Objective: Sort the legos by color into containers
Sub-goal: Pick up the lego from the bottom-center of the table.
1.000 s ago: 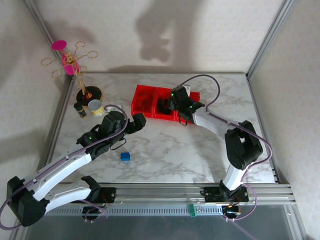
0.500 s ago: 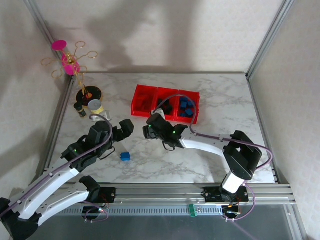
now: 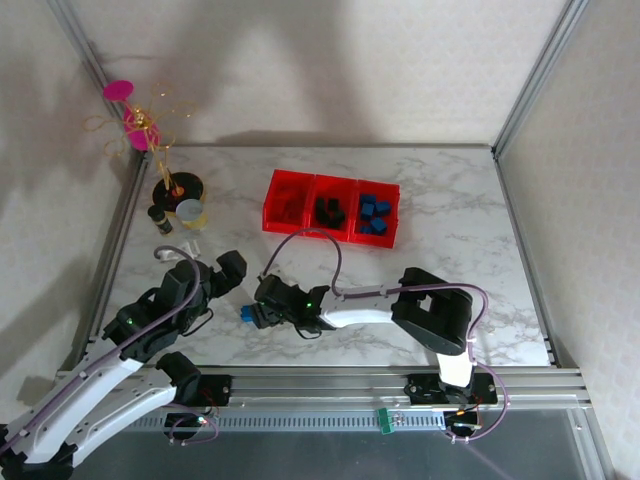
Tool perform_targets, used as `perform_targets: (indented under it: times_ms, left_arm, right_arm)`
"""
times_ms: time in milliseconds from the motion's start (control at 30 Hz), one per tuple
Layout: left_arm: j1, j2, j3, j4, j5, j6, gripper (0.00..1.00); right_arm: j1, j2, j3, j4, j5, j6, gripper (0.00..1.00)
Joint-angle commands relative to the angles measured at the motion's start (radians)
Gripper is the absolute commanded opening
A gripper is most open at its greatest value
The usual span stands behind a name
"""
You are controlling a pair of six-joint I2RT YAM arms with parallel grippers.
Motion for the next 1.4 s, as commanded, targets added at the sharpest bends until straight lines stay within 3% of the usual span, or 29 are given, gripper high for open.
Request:
perform_targets:
  times_ms: [0, 367, 567, 800, 1133, 1367]
  left_arm:
    - [0.011, -0.04, -0.002, -0.079, -0.067, -0.048, 1.0]
    - [0.012, -0.072, 0.02, -0.1, -0.086, -0.063, 1.0]
    - [0.012, -0.079, 0.026, -0.109, -0.1, -0.07, 1.0]
    - [0.011, -0.065, 0.02, -0.087, -0.083, -0.073, 1.0]
    - [0.012, -0.033, 0.018, -0.045, -0.052, -0.063, 1.0]
    - [0.012, -0.016, 0.037, -0.026, -0.032, -0.043, 1.0]
  right_arm:
    - [0.018, 0.041, 0.057, 0.035, -0.013, 0.008, 0.82]
    - [0.056, 0.118, 0.153, 0.05, -0.044, -0.032, 0.86]
    - [0.057, 0.182, 0.222, -0.016, 0.01, -0.019, 0.85]
    - [0.056, 0.198, 0.229, -0.066, 0.052, -0.013, 0.75]
    - [0.055, 0.142, 0.193, -0.078, 0.078, 0.005, 0.47]
    - [0.017, 0.027, 0.125, -0.051, 0.069, 0.022, 0.44]
